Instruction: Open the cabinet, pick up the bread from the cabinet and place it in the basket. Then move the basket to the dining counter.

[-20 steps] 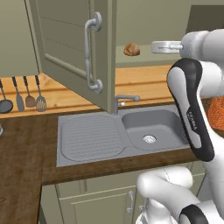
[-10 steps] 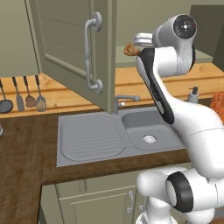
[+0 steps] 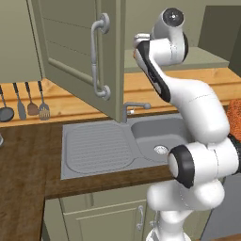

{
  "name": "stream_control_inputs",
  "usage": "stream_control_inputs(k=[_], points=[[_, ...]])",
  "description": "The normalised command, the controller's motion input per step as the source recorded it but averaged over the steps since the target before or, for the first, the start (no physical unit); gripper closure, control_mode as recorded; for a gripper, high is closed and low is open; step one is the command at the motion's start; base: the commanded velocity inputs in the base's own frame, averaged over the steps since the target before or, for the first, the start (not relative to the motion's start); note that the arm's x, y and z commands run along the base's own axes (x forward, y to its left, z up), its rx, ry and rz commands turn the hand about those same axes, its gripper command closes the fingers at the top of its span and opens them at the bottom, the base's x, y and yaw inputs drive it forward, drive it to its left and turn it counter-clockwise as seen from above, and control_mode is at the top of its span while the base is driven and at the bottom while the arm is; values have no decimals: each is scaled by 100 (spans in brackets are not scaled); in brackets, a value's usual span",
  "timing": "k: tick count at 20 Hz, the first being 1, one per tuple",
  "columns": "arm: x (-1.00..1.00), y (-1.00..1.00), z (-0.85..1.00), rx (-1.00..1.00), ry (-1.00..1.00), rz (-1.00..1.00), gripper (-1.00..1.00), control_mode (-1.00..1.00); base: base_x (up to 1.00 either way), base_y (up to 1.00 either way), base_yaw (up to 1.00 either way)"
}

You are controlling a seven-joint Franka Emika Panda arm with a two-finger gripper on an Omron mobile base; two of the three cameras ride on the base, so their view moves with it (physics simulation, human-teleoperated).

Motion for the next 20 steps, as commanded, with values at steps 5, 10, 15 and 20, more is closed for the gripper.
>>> stream_control_inputs(k=[5,10,15,20], points=[[86,-9,-7,0,0,4,-100,-100,0,0,0],[67,-1,-29,0,0,4,-100,-100,0,0,0],[44,0,-26,0,0,5,-100,-100,0,0,0],[33,-1,-3,0,0,4,-100,-100,0,0,0]])
